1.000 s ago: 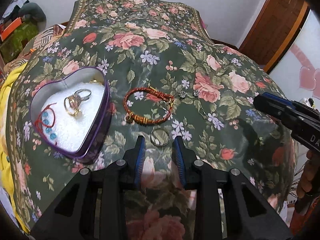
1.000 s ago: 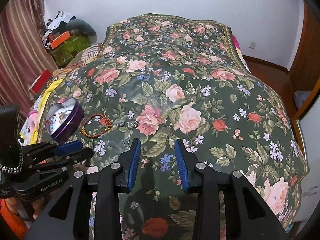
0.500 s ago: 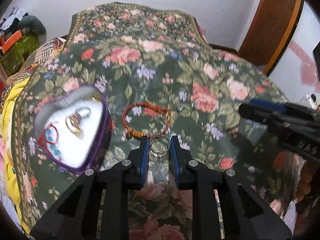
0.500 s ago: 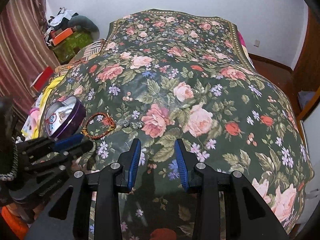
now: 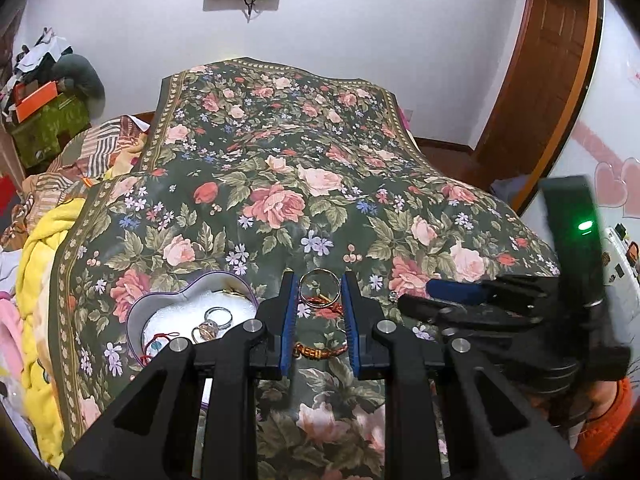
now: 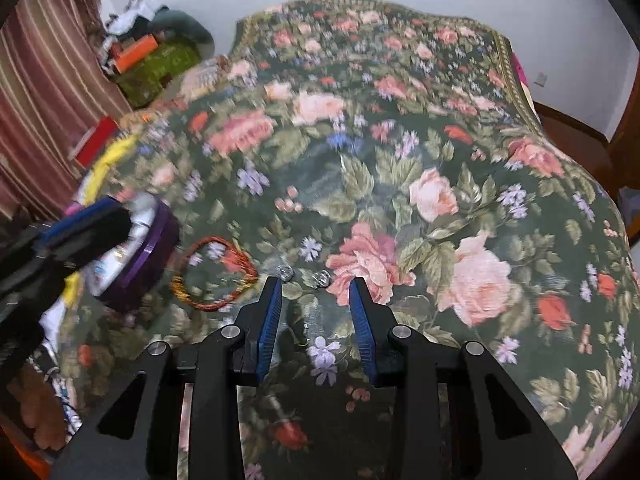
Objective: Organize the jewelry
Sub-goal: 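Carry gold ring into tin with left gripper while right gripper grasps a small silver piece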
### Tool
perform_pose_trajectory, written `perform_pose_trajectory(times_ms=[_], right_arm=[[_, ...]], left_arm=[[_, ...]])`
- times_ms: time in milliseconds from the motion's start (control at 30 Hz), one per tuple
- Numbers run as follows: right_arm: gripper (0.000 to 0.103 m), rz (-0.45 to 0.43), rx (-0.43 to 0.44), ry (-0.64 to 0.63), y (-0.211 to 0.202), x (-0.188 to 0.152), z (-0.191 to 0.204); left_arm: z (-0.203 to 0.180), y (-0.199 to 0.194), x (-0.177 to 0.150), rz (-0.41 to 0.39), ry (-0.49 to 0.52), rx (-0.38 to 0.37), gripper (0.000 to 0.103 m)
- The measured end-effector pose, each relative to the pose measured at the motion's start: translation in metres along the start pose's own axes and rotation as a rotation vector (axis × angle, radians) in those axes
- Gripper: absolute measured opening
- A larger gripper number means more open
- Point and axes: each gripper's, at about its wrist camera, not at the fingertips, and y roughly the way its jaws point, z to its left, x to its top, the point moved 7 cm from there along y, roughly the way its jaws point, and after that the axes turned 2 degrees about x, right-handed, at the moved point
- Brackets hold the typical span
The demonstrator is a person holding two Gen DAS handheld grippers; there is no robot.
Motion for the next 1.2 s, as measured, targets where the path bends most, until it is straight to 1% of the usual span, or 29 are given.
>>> perform_pose_trajectory(times_ms=[167,267,333,367,467,500,733,1000,1200], right_arm=[[0.032,0.035,-0.02,-0.007,0.013,-0.002,-0.002],[0.03,0.027,-0.057,-0.038,0.019,-0.001,-0.001],[0.018,0.018,-0.078,-0.052,0.02,0.0,0.0],[0.009,0.017,-0.081,-0.053,0.02,0.0,-0.001],[0.009,0.006,-0.086,-0.041,0.017,0.001,-0.003],[0.009,-0.009,-0.094,-0.032,0.012,0.002,-0.006],[0.009,-0.094,-0.053,-0.009,-0.024,0.011,0.001],[0.009,-0.22,-0.009,-0.064,-0.072,0.032,0.039],[0.009,-0.278,0.034,-0.125,-0.091,0.047,0.07]], left_arm=[[0.004,0.01,-0.006,0.017,-0.005,-0.002,0.021],[0.005,0.015,-0.008,0.026,-0.017,-0.01,0.021],[0.005,0.016,-0.01,0.029,-0.018,-0.01,0.021],[0.005,0.016,-0.011,0.028,-0.016,-0.008,0.021],[0.007,0.012,-0.01,0.02,-0.017,-0.006,0.021],[0.008,0.01,-0.009,0.017,-0.019,-0.005,0.021],[0.02,-0.014,-0.001,-0.026,-0.035,0.019,0.021],[0.034,-0.046,0.008,-0.084,-0.061,0.044,0.021],[0.045,-0.073,0.012,-0.13,-0.071,0.068,0.021]])
